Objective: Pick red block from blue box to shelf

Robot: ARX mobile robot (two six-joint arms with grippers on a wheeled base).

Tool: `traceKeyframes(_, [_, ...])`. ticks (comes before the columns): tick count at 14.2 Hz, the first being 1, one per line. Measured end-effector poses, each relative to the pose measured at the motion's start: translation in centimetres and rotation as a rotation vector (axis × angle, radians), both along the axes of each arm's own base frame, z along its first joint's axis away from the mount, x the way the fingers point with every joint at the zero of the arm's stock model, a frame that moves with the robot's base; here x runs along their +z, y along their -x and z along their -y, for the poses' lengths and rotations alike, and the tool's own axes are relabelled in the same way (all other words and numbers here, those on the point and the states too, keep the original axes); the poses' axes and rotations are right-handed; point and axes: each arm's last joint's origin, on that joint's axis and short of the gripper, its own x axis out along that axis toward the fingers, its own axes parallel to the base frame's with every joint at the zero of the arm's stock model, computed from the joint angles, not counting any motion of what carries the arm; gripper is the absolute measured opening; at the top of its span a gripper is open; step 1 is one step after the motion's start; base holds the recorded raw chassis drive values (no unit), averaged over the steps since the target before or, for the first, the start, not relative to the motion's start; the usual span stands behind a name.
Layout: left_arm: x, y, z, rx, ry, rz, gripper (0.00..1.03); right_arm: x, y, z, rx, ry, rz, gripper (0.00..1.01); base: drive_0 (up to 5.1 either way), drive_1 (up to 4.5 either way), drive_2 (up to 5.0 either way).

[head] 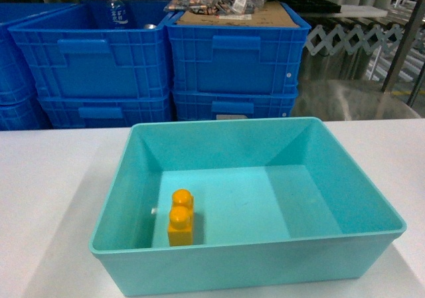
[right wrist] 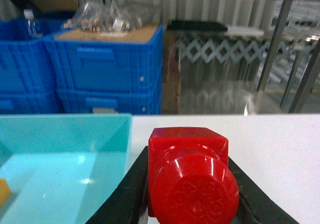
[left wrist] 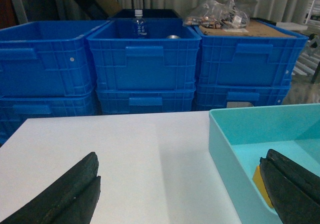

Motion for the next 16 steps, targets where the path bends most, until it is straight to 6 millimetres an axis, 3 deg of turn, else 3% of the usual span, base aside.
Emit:
traceKeyframes(4, [0.0,0.0,0.0,0.0,0.0,0.0,0.98,-0.8,0.5,0.6,-0.025,-0.001,-0.038,0.29,0.0,0.0,0.0])
traceKeyframes(8, [0.0,0.0,0.0,0.0,0.0,0.0,0.98,-0.1,2.4,0.5,-0.014,0.0,0.0,0.29,0.0,0.0,0.0])
traceKeyframes(16, [0.0,0.0,0.0,0.0,0.0,0.0,0.98,-0.2,3.4,0.5,-0.014,0.0,-0.001,0.29,0.0,0.0,0.0])
